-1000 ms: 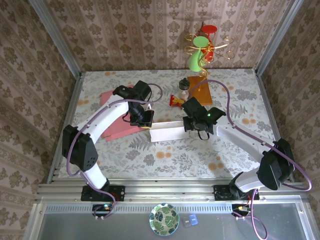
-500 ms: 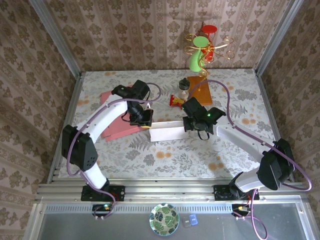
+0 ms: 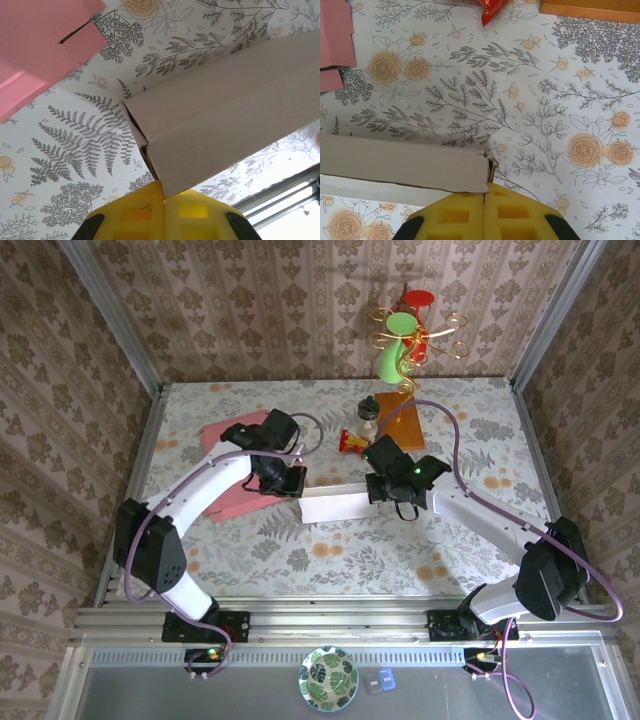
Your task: Fold the paper box
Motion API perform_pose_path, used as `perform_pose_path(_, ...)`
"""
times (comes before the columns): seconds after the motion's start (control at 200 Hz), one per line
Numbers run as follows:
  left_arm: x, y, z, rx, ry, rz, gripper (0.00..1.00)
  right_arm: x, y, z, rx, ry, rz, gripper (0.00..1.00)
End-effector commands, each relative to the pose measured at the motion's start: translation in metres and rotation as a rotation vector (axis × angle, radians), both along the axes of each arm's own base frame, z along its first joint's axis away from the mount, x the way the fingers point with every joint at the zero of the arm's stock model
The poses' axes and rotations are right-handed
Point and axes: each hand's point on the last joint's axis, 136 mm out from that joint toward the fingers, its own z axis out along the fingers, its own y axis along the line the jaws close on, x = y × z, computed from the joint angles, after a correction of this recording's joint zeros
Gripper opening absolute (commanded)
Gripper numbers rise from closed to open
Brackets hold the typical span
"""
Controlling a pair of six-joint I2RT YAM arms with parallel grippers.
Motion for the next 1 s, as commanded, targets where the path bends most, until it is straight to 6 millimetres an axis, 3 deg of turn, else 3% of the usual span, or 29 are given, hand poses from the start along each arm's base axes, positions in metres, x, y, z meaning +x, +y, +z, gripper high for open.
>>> perform_pose_path(0.0, -0.011, 0.002, -0.014, 0.054, -0.013, -0.055, 0.00, -0.012, 0.000, -0.011, -0.011, 0.040, 0.020, 0.00)
perform_pose_path(0.285, -0.015, 0.006, -0.021, 0.094, -0.049, -0.063, 0.00, -0.018, -0.004, -0.009, 0.009, 0.051, -0.008, 0.00)
perform_pose_path(0.35, -0.016, 0.005, -0.020, 0.095, -0.054, -0.065, 0.00, -0.021, -0.004, -0.006, 0.037, 0.066, -0.036, 0.10)
perform_pose_path(0.365, -0.016, 0.005, -0.020, 0.096, -0.053, -0.066, 0.00, -0.022, -0.004, 0.003, 0.067, 0.049, -0.042, 0.12)
perform_pose_path(0.5, -0.015, 0.004, -0.019, 0.097, -0.060, -0.068, 0.00, -0.032, -0.004, 0.026, 0.299, 0.075, -0.185, 0.41)
perform_pose_path(0.62, -0.015, 0.002, -0.017, 0.095, -0.067, -0.070, 0.00, -0.030, -0.002, 0.041, 0.637, 0.118, -0.386, 0.56)
perform_pose_path(0.83, -0.015, -0.001, -0.015, 0.095, -0.067, -0.074, 0.00, -0.015, 0.004, 0.038, 1.073, 0.231, -0.684, 0.63)
perform_pose_path(0.995, -0.014, -0.002, -0.017, 0.097, -0.067, -0.071, 0.00, -0.007, 0.010, 0.025, 1.154, 0.286, -0.771, 0.61)
